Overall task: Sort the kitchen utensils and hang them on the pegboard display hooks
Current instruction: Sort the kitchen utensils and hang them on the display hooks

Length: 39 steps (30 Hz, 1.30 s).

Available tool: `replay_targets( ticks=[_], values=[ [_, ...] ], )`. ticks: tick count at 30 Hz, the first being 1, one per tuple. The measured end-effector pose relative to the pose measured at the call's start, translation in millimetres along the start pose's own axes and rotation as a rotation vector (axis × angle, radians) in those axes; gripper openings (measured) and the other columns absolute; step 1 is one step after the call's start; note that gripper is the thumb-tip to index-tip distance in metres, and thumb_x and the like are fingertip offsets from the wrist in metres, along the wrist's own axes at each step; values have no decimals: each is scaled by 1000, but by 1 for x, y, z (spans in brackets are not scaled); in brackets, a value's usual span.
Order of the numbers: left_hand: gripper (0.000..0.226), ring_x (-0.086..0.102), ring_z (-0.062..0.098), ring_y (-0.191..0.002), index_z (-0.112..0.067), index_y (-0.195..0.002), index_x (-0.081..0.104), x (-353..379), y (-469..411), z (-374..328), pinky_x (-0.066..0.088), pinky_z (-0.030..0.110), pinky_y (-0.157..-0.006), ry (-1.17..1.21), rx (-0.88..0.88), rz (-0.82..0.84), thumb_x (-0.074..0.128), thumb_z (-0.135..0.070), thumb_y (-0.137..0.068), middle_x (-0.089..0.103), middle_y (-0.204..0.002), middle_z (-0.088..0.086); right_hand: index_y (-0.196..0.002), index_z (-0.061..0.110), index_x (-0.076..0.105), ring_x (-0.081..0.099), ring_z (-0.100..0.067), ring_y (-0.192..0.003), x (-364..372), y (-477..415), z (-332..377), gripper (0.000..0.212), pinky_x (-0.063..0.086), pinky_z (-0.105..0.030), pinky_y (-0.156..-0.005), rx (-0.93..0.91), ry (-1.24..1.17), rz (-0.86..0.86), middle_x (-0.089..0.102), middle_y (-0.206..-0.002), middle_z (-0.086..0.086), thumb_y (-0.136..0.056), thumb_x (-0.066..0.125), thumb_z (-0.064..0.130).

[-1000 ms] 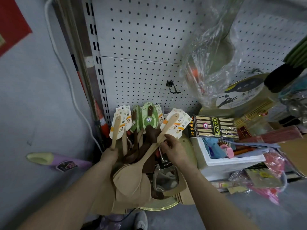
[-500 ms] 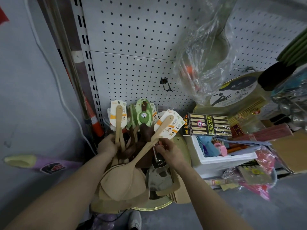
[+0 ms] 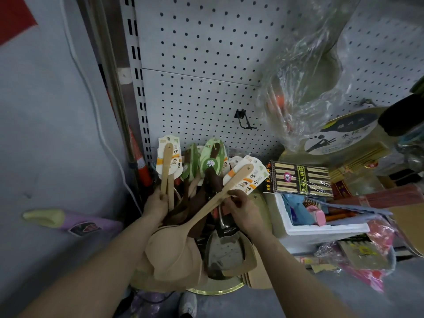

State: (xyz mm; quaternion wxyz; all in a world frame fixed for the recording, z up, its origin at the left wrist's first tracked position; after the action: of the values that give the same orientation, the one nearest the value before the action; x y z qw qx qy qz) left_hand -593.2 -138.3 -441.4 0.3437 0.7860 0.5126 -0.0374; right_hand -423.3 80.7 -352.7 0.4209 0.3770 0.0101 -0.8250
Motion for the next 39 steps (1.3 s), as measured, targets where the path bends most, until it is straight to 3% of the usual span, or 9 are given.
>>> replay_targets(
  ticks=[3, 5, 12, 16, 19, 22, 27, 33, 39],
  values=[
    [38, 54, 33, -115, -18, -138, 48, -7, -1, 16, 43, 45, -103, 43, -50, 1, 38, -20, -101, 57, -129, 15, -118, 21, 65, 67, -17, -92, -3, 1, 4, 27, 53, -30, -78, -6, 21, -54, 70, -106, -3, -95, 61, 35],
    [37, 54, 34, -114, -14, -136, 48, -10, 0, 20, 46, 45, -99, 11, -76, 16, 38, -20, -101, 56, -129, 17, -115, 17, 66, 65, -15, -85, -4, 4, 7, 25, 50, -23, -70, 2, 2, -63, 69, -99, 0, -95, 61, 31],
    [53, 42, 33, -131, -12, -150, 25, -21, 11, 23, 43, 35, -93, -11, -127, 18, 40, -29, -102, 35, -151, 15, -98, 17, 64, 68, -22, -80, -13, 16, 4, 15, 57, -40, -75, 50, -3, -162, 70, -88, -2, -96, 59, 32],
    [48, 47, 32, -126, -12, -146, 34, -24, 18, 16, 43, 34, -85, -26, -120, 33, 41, -30, -102, 42, -145, 15, -95, 17, 64, 68, -20, -76, -19, 26, 12, 14, 55, -33, -68, 40, -14, -180, 71, -84, -2, -96, 58, 29],
    [35, 55, 31, -114, -14, -133, 49, -27, 27, -3, 47, 37, -85, -87, -21, 21, 42, -27, -101, 56, -128, 12, -95, 19, 63, 67, -14, -73, -25, 36, 24, 13, 41, -15, -49, 20, 1, -174, 72, -82, 0, -97, 56, 30],
    [32, 56, 31, -110, -14, -129, 53, -25, 35, -28, 45, 36, -89, -134, 103, 22, 44, -23, -100, 60, -121, 13, -97, 21, 63, 64, -10, -65, -29, 45, 29, 12, 41, -16, -46, 0, -23, -171, 74, -82, 1, -97, 56, 32],
    [39, 52, 33, -118, -11, -136, 48, -16, 60, -62, 40, 33, -93, -218, 212, 42, 44, -24, -100, 55, -132, 15, -97, 22, 63, 66, -9, -69, -43, 69, 29, 8, 57, -30, -64, -11, -112, -208, 67, -75, 7, -96, 59, 28],
    [45, 50, 26, -125, -17, -142, 43, 12, 112, -102, 40, 35, -102, -245, 389, 125, 46, -32, -99, 51, -140, 6, -101, 24, 64, 64, -9, -82, -67, 107, 19, 12, 55, -32, -74, 0, -75, -269, 68, -93, 6, -94, 60, 34],
    [36, 52, 18, -119, -23, -133, 51, 61, 190, -154, 41, 33, -102, -243, 644, 263, 52, -26, -97, 53, -134, -4, -107, 23, 61, 56, -13, -79, -111, 162, 2, 13, 38, -21, -58, 43, -98, -352, 60, -87, 5, -97, 58, 32]
  ],
)
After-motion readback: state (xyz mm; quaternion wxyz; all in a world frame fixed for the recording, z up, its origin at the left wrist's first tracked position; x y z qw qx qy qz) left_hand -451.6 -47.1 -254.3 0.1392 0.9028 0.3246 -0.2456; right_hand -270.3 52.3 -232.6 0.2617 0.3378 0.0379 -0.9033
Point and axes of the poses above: each hand's wrist, its own y-axis away from the middle knuckle, its own x-axis out of the palm, z = x × y, the point moved 10 cm from there along -y, towards the middle knuckle
